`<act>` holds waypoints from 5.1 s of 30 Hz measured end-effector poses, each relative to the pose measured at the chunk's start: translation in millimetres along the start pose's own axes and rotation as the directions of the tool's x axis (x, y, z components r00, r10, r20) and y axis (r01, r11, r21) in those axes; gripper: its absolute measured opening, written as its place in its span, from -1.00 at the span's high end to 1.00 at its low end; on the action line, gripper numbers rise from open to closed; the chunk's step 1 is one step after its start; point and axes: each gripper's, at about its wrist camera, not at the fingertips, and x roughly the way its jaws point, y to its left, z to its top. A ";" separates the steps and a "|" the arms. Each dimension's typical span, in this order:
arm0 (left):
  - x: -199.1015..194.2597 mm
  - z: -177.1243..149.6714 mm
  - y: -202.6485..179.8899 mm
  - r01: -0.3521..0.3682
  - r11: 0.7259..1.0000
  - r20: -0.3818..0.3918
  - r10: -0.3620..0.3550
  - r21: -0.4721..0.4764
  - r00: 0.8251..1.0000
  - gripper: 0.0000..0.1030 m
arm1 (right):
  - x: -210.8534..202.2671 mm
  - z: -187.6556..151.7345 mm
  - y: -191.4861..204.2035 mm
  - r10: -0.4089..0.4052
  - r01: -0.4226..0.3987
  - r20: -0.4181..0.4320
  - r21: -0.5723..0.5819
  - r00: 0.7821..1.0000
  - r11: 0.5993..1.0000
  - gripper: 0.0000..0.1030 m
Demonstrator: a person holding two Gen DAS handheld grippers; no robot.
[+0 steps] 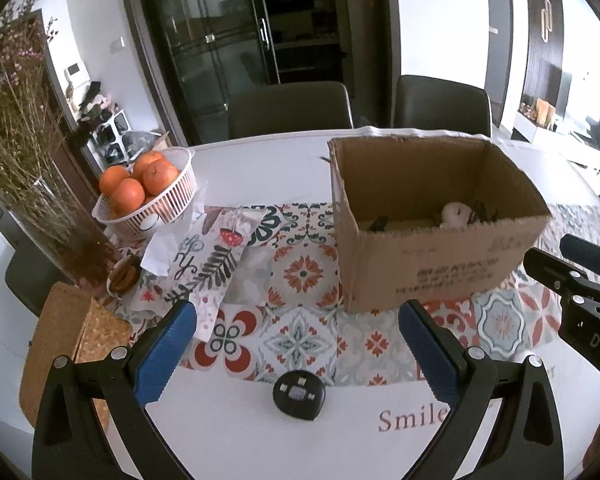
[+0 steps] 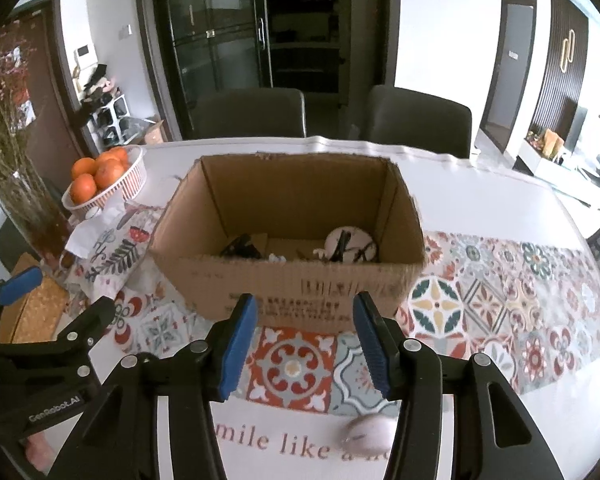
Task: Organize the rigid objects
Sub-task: 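Move both open grippers back to the black gadget and silver egg light, then grasp the black round gadget with the left gripper while the right gripper grasps the silver egg light, then lift both held objects and carry them over the cardboard box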
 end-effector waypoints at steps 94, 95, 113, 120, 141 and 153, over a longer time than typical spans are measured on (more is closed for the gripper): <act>105.8 -121.1 -20.6 -0.133 0.989 -0.061 0.130 -0.064 0.990 -0.09 | 88.0 -147.4 -37.6 -0.283 0.298 -0.098 0.229 0.954 0.927 -0.25; 105.4 -121.6 -20.9 -0.128 0.990 -0.059 0.125 -0.060 0.990 -0.08 | 87.4 -147.5 -36.7 -0.282 0.297 -0.098 0.227 0.954 0.927 -0.25; 66.6 -123.5 -20.9 0.029 0.997 0.005 -0.029 -0.078 1.000 -0.07 | 47.3 -145.8 -22.3 -0.187 0.181 0.015 0.198 0.982 0.963 -0.25; 45.0 -116.9 -20.0 0.063 0.995 0.048 -0.059 -0.078 0.997 -0.07 | 25.8 -139.1 -19.1 -0.151 0.136 0.064 0.192 0.987 0.972 -0.25; -7.0 -82.5 -21.7 0.122 0.992 0.162 -0.113 -0.045 0.980 -0.07 | -27.1 -109.1 -22.0 -0.096 0.066 0.190 0.162 0.977 0.985 -0.25; -14.2 -47.6 -19.7 0.187 0.982 0.172 -0.178 -0.034 0.969 -0.07 | -39.0 -74.7 -22.0 -0.047 0.015 0.230 0.139 0.972 0.990 -0.25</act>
